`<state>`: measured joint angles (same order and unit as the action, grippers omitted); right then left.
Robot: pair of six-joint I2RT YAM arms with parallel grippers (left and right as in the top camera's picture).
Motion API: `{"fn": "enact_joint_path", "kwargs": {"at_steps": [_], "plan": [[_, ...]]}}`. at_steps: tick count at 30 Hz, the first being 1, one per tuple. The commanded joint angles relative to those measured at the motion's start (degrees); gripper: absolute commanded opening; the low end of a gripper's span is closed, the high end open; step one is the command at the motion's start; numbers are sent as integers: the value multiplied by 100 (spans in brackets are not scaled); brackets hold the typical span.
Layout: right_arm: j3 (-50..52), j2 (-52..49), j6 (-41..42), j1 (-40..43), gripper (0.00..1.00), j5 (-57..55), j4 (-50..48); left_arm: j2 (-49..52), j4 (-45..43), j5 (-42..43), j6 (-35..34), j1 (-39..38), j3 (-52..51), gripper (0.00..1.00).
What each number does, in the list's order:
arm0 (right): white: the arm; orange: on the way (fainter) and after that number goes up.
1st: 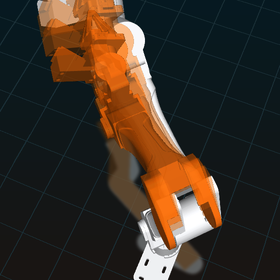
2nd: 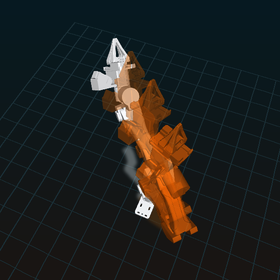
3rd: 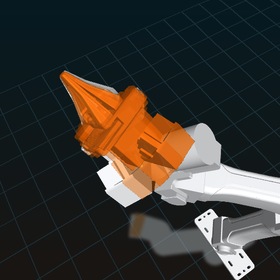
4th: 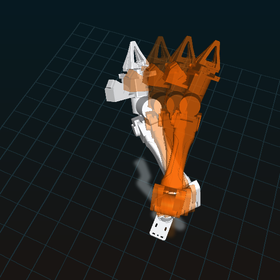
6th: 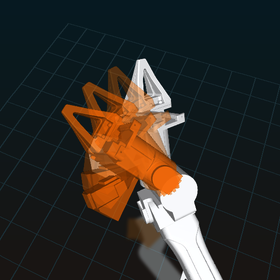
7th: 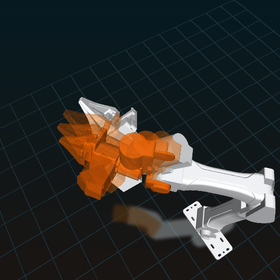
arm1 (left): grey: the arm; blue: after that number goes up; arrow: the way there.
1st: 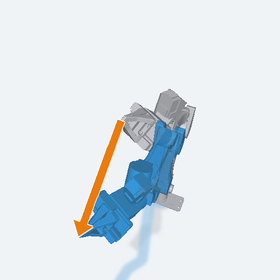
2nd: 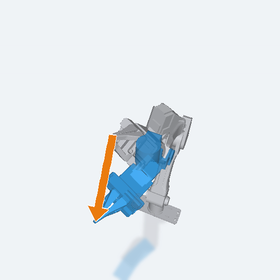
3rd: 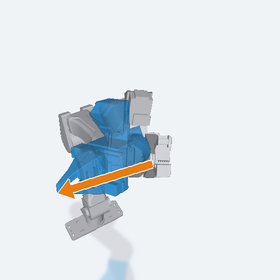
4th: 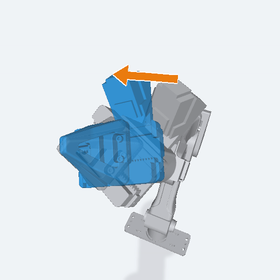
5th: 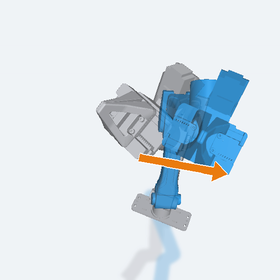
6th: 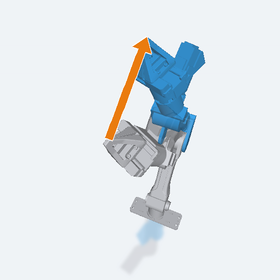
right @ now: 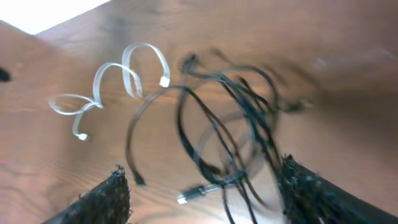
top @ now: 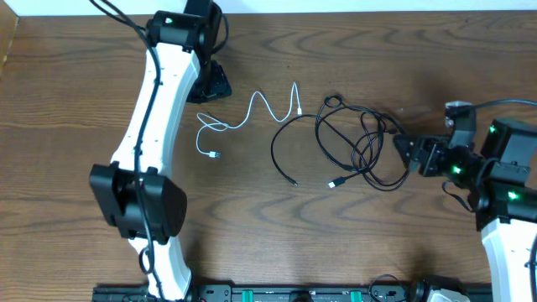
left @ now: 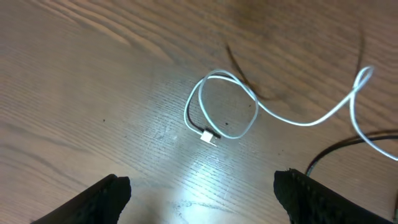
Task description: Untangle cables
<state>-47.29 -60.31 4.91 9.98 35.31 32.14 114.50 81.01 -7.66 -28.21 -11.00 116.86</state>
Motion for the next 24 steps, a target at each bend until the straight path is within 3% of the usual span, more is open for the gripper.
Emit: {"fn": "enact_joint_path", "kwargs": {"at_steps": [1,10,14,24], "plan": [[-61,-247,-52,-284,76,415,-293,-240,42,-31,55,11,48,86],[-61,-1303,1416,-1241,72,409,-1735,-240,109,-31,52,11,48,86],[-61,-1738,2081,-1759,64,280,-2594,-240,109,-33,52,11,48,86],[-61,-2535,3558,-3029,63,-2931,-3012,-240,114,-33,52,11,48,86]]}}
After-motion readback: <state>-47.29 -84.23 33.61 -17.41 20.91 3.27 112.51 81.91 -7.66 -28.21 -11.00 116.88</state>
